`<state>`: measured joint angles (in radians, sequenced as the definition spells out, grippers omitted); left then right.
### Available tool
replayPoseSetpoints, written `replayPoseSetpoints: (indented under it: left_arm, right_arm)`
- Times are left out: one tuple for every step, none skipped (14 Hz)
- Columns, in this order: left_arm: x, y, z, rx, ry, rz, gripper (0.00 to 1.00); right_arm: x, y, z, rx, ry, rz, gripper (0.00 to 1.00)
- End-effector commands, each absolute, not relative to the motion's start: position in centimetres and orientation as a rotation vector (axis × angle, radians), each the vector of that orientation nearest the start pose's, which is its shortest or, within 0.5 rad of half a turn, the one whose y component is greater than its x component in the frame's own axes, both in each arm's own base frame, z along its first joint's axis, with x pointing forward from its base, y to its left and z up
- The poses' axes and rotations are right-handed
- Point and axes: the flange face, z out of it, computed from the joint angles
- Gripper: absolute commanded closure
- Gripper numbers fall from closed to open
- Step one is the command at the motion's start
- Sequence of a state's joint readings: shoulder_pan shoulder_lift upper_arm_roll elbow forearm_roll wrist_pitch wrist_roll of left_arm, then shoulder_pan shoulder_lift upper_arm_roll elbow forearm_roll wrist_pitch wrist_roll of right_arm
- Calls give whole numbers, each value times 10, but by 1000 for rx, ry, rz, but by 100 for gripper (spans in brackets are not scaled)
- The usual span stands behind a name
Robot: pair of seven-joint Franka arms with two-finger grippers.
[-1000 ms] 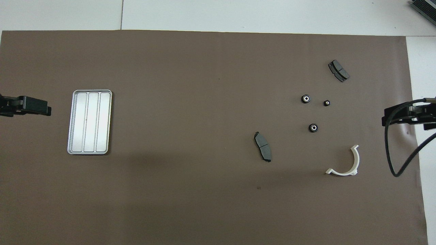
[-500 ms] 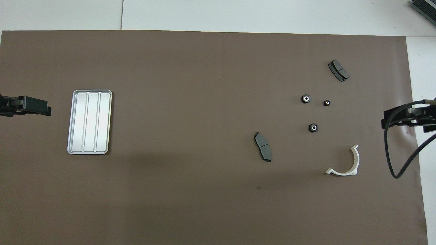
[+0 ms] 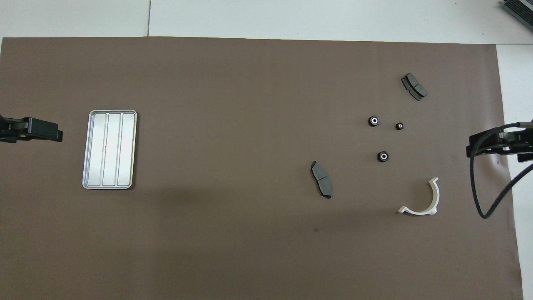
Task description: Place bearing gear from tray to pile
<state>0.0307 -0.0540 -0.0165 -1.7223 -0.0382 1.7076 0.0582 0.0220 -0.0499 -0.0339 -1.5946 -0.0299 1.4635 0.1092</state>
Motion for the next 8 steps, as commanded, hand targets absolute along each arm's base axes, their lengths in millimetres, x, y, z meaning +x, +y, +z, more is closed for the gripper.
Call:
replayPoseSetpoints:
  left_arm:
    - [538,4,595,-3175,47,-67,0]
    - [538,3,595,-3175,49,-67,0]
    - [538,3,596,-3175,49,-70,0]
    - [538,3,595,-3175,49,-67,0]
    - [538,3,595,-3175,49,-67,0]
    - [538,4,595,-3175,47,-67,0]
    - [538,4,595,-3175,47,-67,0]
    - [538,4,595,-3175,47,-67,0]
  right_arm:
    - [523,-10,634,-3168,157,125,0]
    - [525,-11,635,-3175,159,96,0]
    - [529,-11,635,-3183,157,49,0]
    - [531,-11,635,-3182,158,22,0]
    - [533,-11,636,-3182,155,-2,0]
    - [533,-11,636,-3182,158,-3,0]
    - [533,-11,636,-3182,155,-3,0]
    - [532,-11,636,-3182,158,2,0]
